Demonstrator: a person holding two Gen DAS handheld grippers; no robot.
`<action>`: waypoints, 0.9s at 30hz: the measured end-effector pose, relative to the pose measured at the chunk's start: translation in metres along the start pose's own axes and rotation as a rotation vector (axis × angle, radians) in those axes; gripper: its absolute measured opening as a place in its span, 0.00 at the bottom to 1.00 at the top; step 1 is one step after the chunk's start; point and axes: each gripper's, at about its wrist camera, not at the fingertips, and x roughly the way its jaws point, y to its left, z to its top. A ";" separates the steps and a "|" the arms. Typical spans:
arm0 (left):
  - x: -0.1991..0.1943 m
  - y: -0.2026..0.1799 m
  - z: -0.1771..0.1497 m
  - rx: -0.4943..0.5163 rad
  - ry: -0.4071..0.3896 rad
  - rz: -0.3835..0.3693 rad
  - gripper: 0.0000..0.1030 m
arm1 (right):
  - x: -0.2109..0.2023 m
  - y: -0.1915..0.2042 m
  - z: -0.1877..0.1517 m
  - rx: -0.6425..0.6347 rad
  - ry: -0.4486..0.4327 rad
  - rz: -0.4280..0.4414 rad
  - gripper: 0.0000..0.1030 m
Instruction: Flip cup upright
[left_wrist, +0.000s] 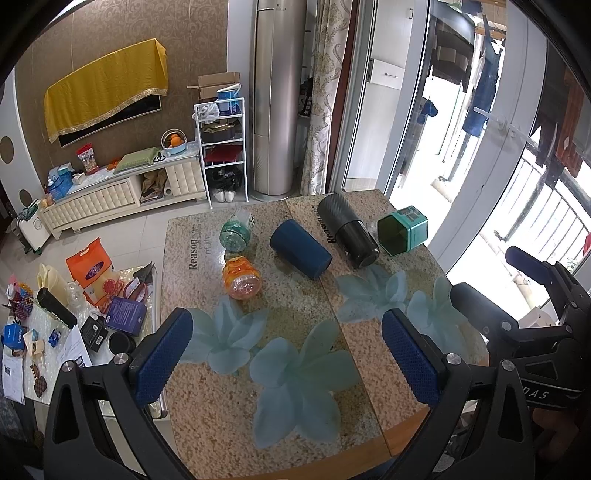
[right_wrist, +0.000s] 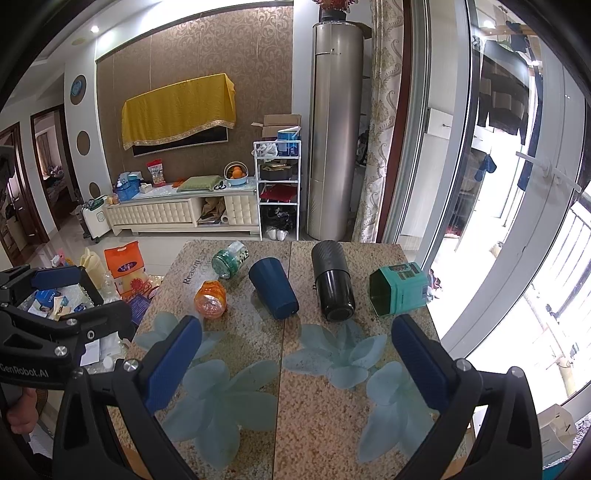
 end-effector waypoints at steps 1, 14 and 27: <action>0.000 0.000 0.000 0.000 0.000 0.001 1.00 | 0.000 0.000 0.000 0.000 -0.001 0.000 1.00; -0.003 0.000 0.003 0.000 0.003 0.000 1.00 | 0.000 0.000 0.000 0.002 0.003 0.001 1.00; 0.004 0.007 -0.003 0.007 0.004 0.001 1.00 | 0.005 0.007 -0.001 0.010 0.011 -0.001 1.00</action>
